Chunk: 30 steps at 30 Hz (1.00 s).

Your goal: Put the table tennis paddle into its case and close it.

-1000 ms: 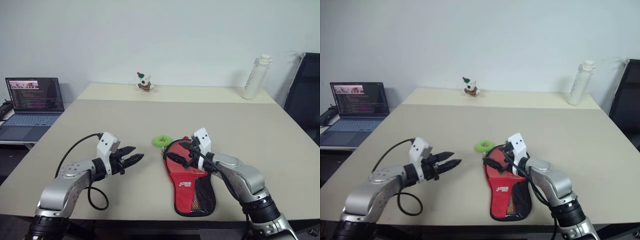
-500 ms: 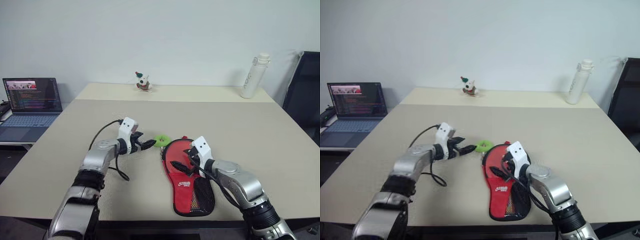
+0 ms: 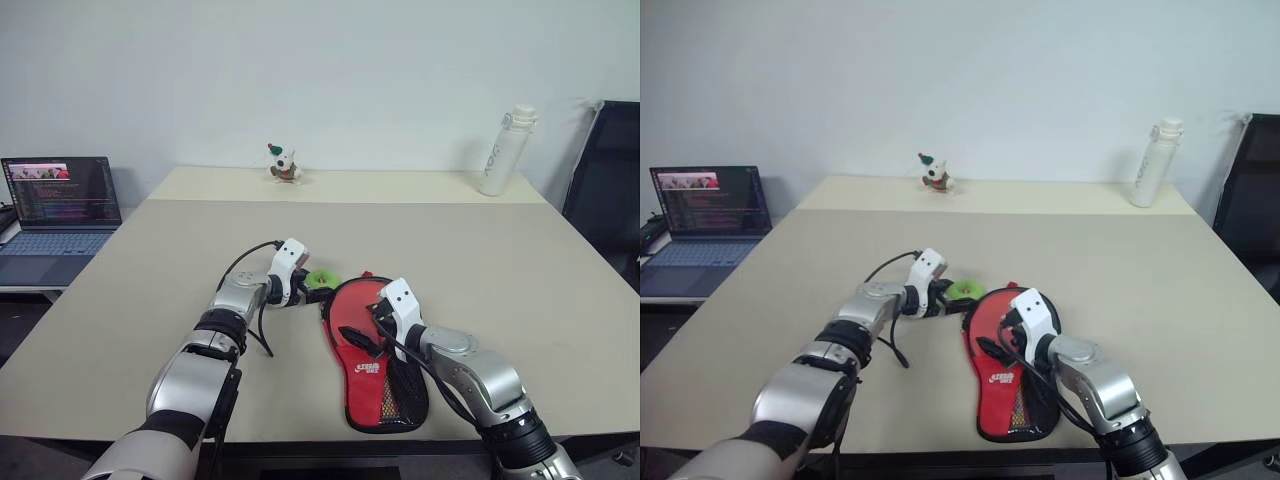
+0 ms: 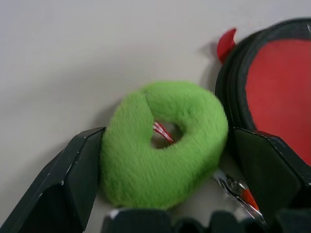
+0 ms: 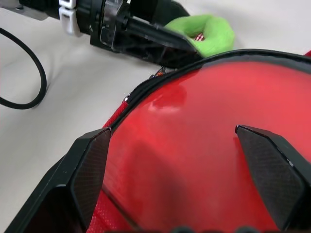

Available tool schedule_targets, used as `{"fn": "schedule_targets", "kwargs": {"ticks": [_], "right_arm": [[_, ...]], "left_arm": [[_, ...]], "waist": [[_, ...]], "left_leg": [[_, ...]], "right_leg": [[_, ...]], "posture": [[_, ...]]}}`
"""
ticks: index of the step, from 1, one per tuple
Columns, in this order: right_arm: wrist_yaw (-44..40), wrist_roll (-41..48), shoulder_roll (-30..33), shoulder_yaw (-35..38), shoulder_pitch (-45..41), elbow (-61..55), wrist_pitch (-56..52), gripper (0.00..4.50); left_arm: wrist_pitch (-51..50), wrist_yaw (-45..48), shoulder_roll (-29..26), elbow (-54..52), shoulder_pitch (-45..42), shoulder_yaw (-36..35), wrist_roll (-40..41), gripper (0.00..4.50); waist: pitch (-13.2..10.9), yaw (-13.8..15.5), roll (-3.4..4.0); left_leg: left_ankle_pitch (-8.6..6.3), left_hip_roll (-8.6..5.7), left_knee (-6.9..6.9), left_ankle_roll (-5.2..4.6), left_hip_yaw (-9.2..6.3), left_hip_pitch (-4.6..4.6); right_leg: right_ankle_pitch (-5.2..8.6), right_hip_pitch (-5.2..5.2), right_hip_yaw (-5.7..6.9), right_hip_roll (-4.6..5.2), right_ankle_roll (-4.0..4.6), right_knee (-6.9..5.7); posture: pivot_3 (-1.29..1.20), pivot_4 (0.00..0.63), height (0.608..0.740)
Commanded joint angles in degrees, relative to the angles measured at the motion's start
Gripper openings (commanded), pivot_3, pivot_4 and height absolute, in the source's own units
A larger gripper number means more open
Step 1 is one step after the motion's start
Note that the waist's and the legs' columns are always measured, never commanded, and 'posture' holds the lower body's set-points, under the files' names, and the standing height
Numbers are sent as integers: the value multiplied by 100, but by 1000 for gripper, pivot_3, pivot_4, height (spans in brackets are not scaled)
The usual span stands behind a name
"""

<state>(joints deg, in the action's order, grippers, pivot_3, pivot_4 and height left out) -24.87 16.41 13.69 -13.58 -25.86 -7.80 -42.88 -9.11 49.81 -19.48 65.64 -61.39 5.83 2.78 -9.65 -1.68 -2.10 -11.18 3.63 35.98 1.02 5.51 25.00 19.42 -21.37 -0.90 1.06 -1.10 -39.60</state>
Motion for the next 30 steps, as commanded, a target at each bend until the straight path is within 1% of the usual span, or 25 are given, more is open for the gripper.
{"fn": "schedule_targets", "kwargs": {"ticks": [1, 5, 10, 12, 13, 18, 20, 27, 30], "right_arm": [[48, -52, -13, 113, -32, -221, 31, 4500], [39, -75, -31, 93, -66, -157, 59, 4500], [24, -229, -132, 33, -212, 75, 205, 4500], [2, -285, -181, -9, -262, 177, 260, 4500], [6, -321, -203, -34, -281, 229, 278, 4500], [19, -659, -170, -317, -297, 614, 149, 4500], [-10, -808, -111, -431, -216, 736, 167, 4500], [10, -970, -217, -544, 107, 963, -7, 4500], [59, -1027, -300, -572, 223, 966, -75, 4500]], "left_arm": [[77, 1, 56, 70, -64, -33, -117, 3860], [80, 40, 43, 19, 17, -88, -127, 2506], [78, 49, 30, -72, 109, -114, -158, 666], [58, 58, 32, -112, 122, -126, -159, 158], [48, 58, 37, -133, 121, -131, -159, 100], [18, -20, 110, -133, -34, -164, -168, 100], [101, -332, 165, 74, -190, -157, -279, 100], [451, -2054, 433, 821, -865, -312, -594, 100], [657, -2371, 592, 957, -1076, -299, -702, 100]], "waist": [[0, 1, 0], [0, 0, 0], [0, -1, 0], [0, -2, 0], [0, -3, 0], [1, -4, -1], [2, -2, -3], [13, 3, -16], [16, 3, -19]], "left_leg": [[0, -1, 2, 0, 1, 0], [0, -1, 8, 0, 0, 0], [0, -1, 10, 0, -1, -2], [1, -1, 12, 0, -1, -3], [1, -1, 12, 0, -1, -4], [1, -1, 14, 0, -2, -5], [1, -1, 14, 0, -3, -7], [1, -2, 27, -4, -20, -12], [1, -2, 28, -3, -21, -15]], "right_leg": [[0, 1, 0, 1, 0, 0], [0, 1, 0, 1, -1, -9], [1, -2, 0, 1, -1, -26], [1, -2, 0, 1, -1, -31], [1, -2, 1, 1, -1, -32], [0, -2, 1, 1, -1, -36], [0, 0, 1, 1, -1, -36], [0, 14, 3, 1, 0, -46], [0, 18, 5, 1, 0, -46]], "posture": [[0, 150, 740], [0, 150, 740], [0, 150, 740], [0, 150, 740], [0, 150, 740], [0, 150, 740], [0, 150, 740], [0, 150, 740], [0, 150, 740]]}}
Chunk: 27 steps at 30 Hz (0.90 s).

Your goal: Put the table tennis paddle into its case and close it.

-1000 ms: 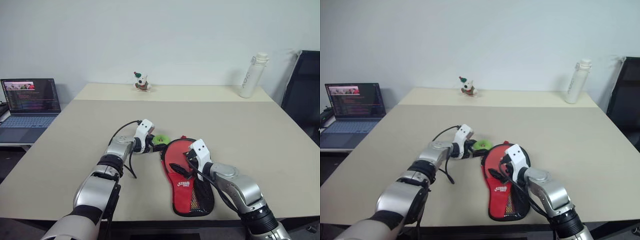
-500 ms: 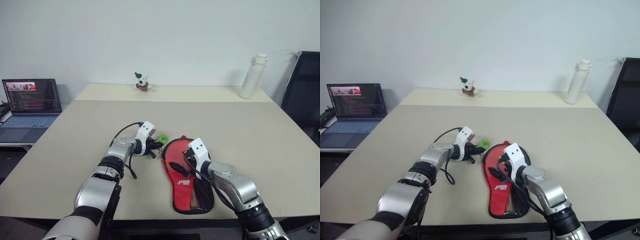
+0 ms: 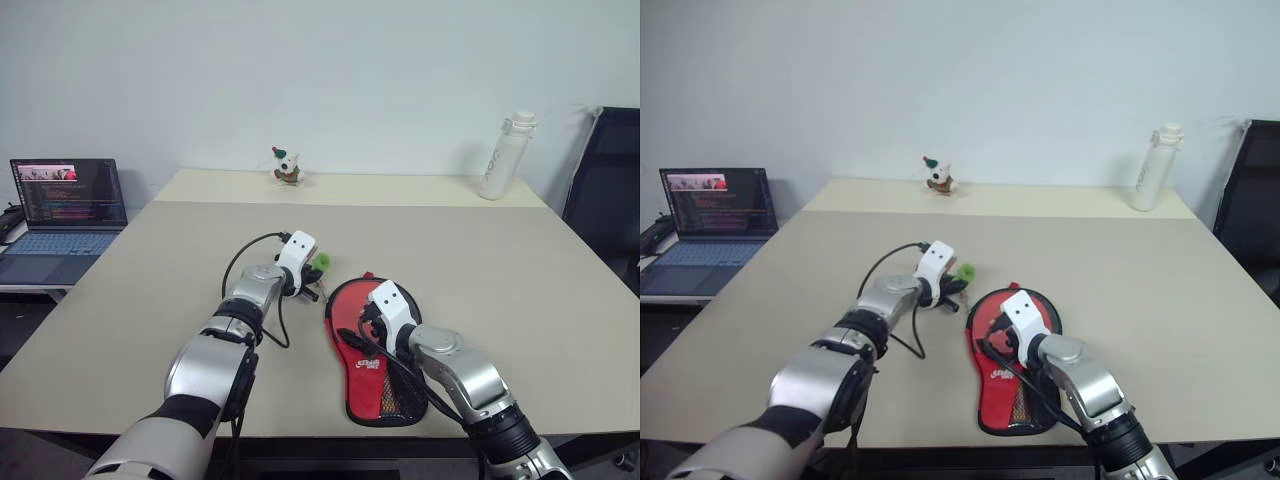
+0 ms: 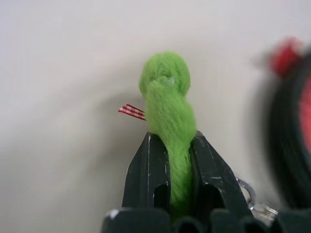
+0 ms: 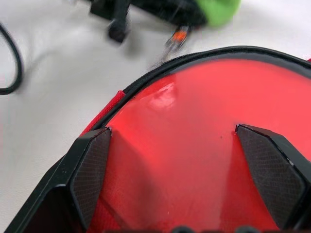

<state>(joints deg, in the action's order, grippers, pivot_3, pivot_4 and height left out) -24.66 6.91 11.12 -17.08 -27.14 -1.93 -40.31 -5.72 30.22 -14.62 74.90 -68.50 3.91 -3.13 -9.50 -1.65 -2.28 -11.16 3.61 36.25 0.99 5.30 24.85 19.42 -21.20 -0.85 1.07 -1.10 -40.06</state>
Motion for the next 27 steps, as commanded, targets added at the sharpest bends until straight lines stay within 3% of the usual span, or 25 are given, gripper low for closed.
{"fn": "schedule_targets", "kwargs": {"ticks": [1, 17, 27], "right_arm": [[62, -95, -84, -229, 402, 356, -363, 4500], [232, -305, -173, -360, 1124, -129, -625, 4500], [245, -355, -170, -411, 1281, -310, -713, 4500]], "left_arm": [[421, -454, 194, 63, -453, -45, -199, 100], [1483, -536, 1331, 257, -1046, 673, -1398, 100], [1731, -458, 1853, 234, -1222, 637, -1487, 100]], "waist": [[3, 0, -4], [58, 7, -12], [66, 80, -14]], "left_leg": [[0, 0, 0, 1, 0, 0], [2, -4, -5, 4, 3, -6], [1, -14, -8, 2, -6, -5]], "right_leg": [[0, 0, 1, 0, 0, 0], [1, 4, 4, -3, -1, 6], [3, 11, 3, -4, -4, 12]], "posture": [[0, 150, 740], [0, 150, 740], [0, 150, 740]]}}
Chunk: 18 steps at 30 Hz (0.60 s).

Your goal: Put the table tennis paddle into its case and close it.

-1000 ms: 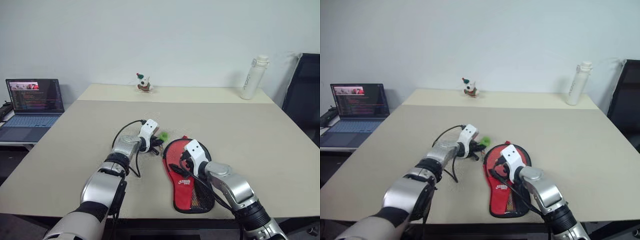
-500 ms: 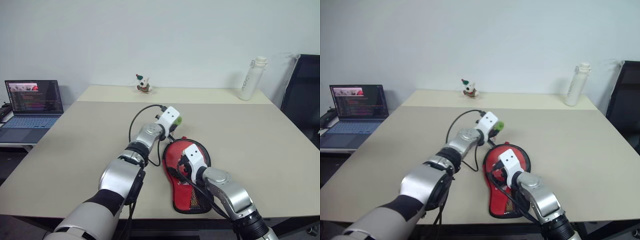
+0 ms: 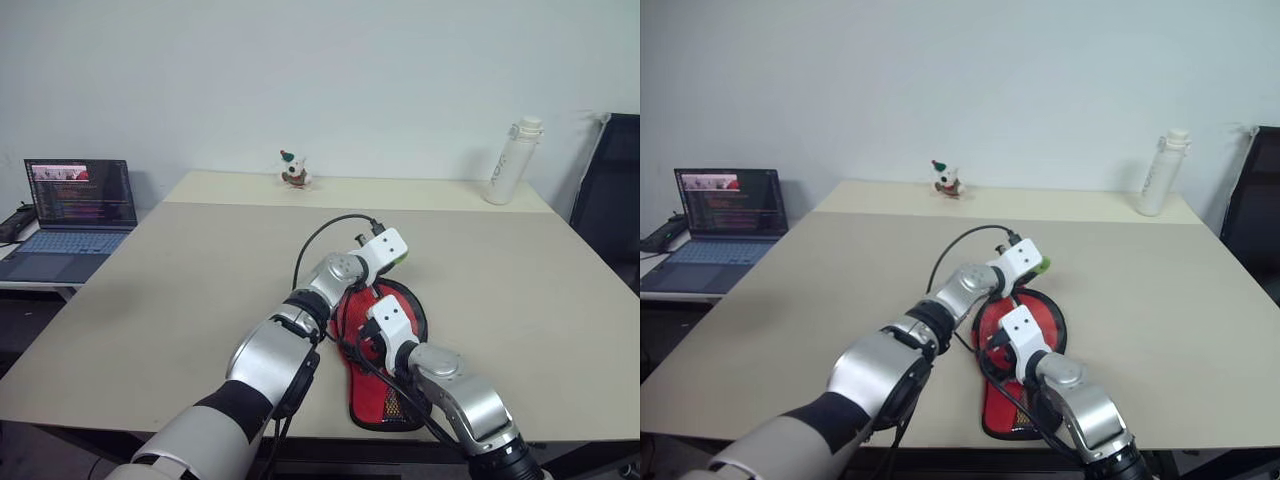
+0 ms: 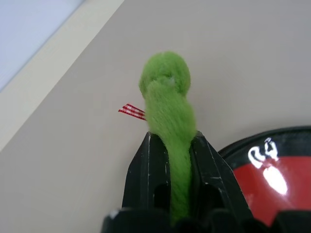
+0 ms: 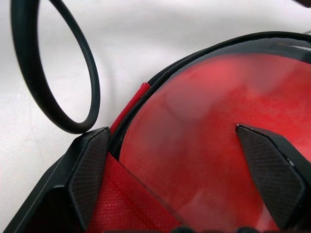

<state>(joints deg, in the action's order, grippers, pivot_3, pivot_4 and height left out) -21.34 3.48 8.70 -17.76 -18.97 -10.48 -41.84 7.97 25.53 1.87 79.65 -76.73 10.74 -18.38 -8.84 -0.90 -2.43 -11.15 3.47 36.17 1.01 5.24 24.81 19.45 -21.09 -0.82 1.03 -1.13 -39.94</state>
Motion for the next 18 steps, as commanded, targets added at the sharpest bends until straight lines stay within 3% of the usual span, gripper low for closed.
{"fn": "schedule_targets", "kwargs": {"ticks": [1, 16, 17, 18], "right_arm": [[-91, -17, 74, -346, 463, 549, -554, 4500], [-99, -71, 45, -318, 330, 770, -416, 4500], [-99, -75, 35, -320, 327, 773, -413, 4500], [-100, -80, 28, -321, 325, 775, -410, 4500]], "left_arm": [[403, 61, 232, -245, -403, -29, 24, 100], [793, 533, 549, -309, -314, -122, 141, 100], [785, 590, 536, -307, -289, -105, 124, 660], [786, 633, 522, -308, -271, -95, 115, 833]], "waist": [[0, 7, 0], [1, 67, 1], [1, 67, 1], [1, 68, 1]], "left_leg": [[0, 0, 0, 0, 0, 0], [0, -2, -1, 0, -1, 0], [0, -2, -1, 0, -1, 0], [0, -2, -1, 0, -1, 0]], "right_leg": [[0, 0, 0, 0, -1, 0], [1, 0, 1, -4, -1, 1], [1, 0, 1, -5, -1, 1], [1, 1, 1, -6, -1, 1]], "posture": [[0, 150, 740], [0, 150, 740], [0, 150, 740], [0, 150, 740]]}}
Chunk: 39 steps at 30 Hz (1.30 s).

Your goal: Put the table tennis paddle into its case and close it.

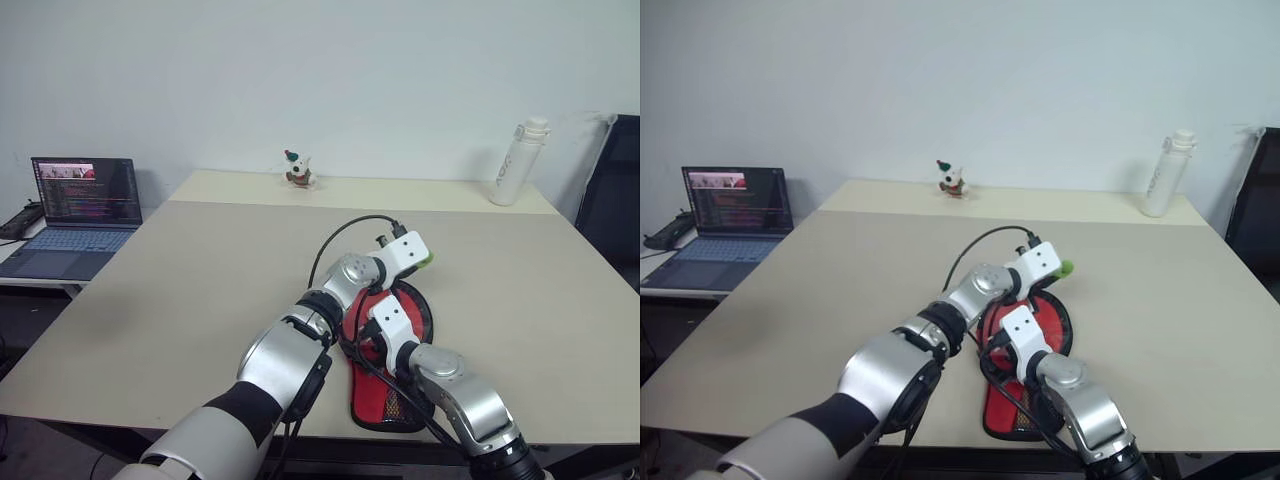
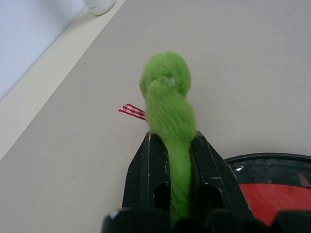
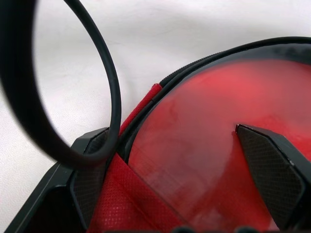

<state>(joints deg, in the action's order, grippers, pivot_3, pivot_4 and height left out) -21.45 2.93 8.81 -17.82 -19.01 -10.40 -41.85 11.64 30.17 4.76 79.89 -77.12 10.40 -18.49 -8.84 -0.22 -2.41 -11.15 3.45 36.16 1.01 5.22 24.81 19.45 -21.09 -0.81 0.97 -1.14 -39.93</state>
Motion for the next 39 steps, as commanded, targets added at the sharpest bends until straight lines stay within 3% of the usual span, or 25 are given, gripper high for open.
{"fn": "schedule_targets", "kwargs": {"ticks": [1, 7, 14, 20, 25, 32, 35, 39], "right_arm": [[-89, -30, 10, -317, 327, 768, -406, 4500], [-89, -37, -17, -300, 258, 858, -366, 4500], [-66, 39, -128, -192, 112, 854, -395, 4500], [-457, 607, -30, -1, 40, -162, -1092, 4500], [-931, 1445, 244, 329, -30, -1333, -1923, 4500], [-1544, 2780, 824, 1401, -405, -2083, -2916, 4500], [-1742, 2996, 1352, 1707, -463, -2021, -2911, 4500], [-1833, 2937, 1945, 1869, -547, -1783, -2554, 4500]], "left_arm": [[407, 225, 212, -331, -212, -55, 122, 1118], [460, 537, -14, -347, -76, -86, 160, 3220], [726, 616, -687, -524, 116, -433, 486, 3220], [624, 757, -1332, -797, 243, -963, 1040, 3220], [34, 1961, -1783, -1173, 499, -1621, 1976, 3220], [-1245, 4214, -2105, -3237, 1708, -1357, 2811, 3220], [-1915, 4576, -2271, -4436, 2351, -1079, 2984, 3220], [-2005, 4677, -2535, -5424, 3103, -593, 2796, 3220]], "waist": [[2, 0, 0], [62, -48, 24], [66, -143, 29], [64, -145, 27], [58, -147, 28], [45, -153, 33], [44, -153, 32], [44, -146, 33]], "left_leg": [[0, 0, 0, 0, 0, 0], [-1, 3, -1, -2, 2, -4], [-4, 7, -3, -7, 2, -8], [-1, 10, -2, -2, 2, -6], [-1, 12, -4, -1, 6, 1], [0, 15, -5, 0, 8, 6], [-1, 15, -5, -2, 5, 9], [-7, 16, -6, -11, 3, 7]], "right_leg": [[0, 0, 0, -1, 0, 0], [0, 1, -1, -4, 1, -1], [0, 2, -5, -14, 2, -5], [0, -1, -5, -13, 2, -6], [0, -9, -3, -13, 3, -3], [2, -14, -3, -13, 6, -4], [2, -13, -11, -8, 7, -2], [4, -11, -16, 6, 11, -2]], "posture": [[0, 150, 740], [0, 150, 740], [0, 150, 740], [0, 150, 740], [0, 150, 740], [0, 150, 740], [0, 150, 740], [0, 150, 740]]}}
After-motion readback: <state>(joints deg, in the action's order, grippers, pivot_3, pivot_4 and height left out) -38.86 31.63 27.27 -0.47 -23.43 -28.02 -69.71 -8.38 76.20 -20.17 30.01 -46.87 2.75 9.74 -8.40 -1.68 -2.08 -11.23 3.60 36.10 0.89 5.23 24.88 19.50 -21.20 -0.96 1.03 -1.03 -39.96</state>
